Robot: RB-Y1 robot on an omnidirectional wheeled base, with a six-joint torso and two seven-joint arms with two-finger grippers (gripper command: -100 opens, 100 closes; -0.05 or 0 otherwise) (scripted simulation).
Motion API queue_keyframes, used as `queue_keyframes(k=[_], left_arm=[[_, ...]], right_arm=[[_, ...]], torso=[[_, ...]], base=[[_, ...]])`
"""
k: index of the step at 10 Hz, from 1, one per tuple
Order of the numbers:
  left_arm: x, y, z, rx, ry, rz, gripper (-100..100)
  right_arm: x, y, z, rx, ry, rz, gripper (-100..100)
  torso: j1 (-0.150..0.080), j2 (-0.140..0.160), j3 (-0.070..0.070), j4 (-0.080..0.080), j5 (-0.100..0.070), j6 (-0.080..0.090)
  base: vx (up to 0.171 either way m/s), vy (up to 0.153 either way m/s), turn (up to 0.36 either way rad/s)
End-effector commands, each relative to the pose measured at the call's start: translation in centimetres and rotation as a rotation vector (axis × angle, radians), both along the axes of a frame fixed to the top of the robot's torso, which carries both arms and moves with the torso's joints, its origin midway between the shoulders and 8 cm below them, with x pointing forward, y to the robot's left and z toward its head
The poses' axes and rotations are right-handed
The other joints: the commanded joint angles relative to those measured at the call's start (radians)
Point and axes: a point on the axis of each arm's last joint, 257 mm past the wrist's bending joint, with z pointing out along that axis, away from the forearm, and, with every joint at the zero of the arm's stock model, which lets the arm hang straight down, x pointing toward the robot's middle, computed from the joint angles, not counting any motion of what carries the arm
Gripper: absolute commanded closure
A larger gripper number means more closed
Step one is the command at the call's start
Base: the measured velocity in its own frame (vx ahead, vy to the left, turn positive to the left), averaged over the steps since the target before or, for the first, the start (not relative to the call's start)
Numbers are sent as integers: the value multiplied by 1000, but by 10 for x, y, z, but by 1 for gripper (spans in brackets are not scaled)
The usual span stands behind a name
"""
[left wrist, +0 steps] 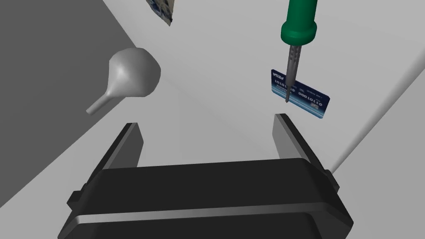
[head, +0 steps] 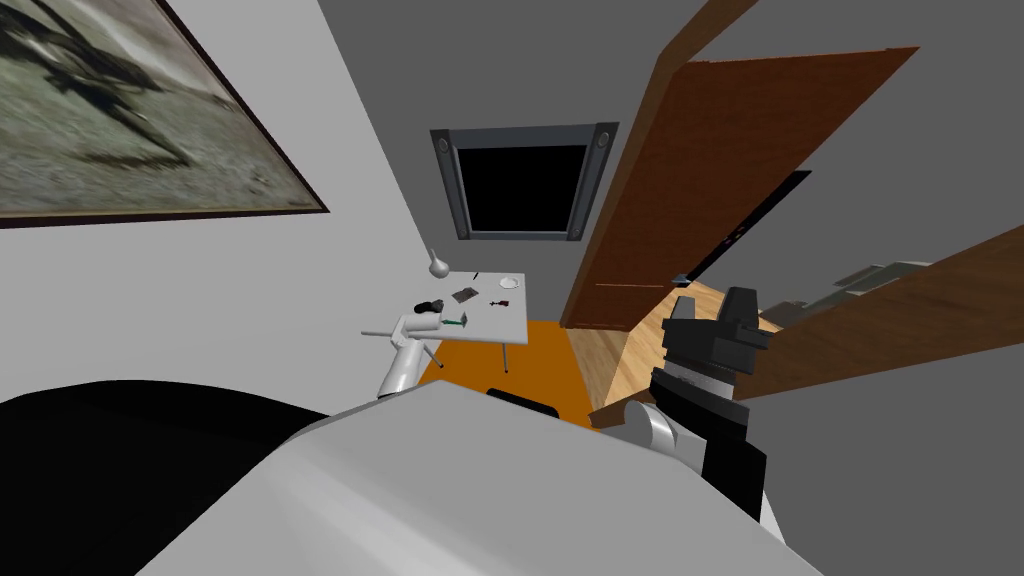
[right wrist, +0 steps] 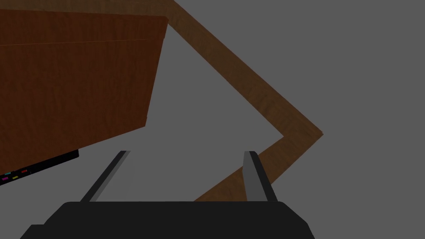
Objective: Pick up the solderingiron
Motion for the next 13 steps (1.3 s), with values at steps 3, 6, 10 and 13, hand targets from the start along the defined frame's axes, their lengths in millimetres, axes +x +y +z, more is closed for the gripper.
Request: queue_keyframes(k=[3,6,10,13], left_arm=[[-7,4,-29,-65,114,34,-100],[-16,3,-48,-107,188,53,-100],[-27,1,-68,-165,288,78,-100],[-38,-2,-83,-217,377,98,-100]], right_arm=[[0,0,0,0,0,0,0],[0,0,0,0,0,0,0],[0,0,0,0,0,0,0],[0,0,0,0,0,0,0]], torso=[[0,0,0,0,0,0],[1,0,0,0,0,0],[1,0,0,0,0,0],[1,0,0,0,0,0]], base=[[26,5,-36],[20,9,-34],[22,9,-34],[25,11,-41]])
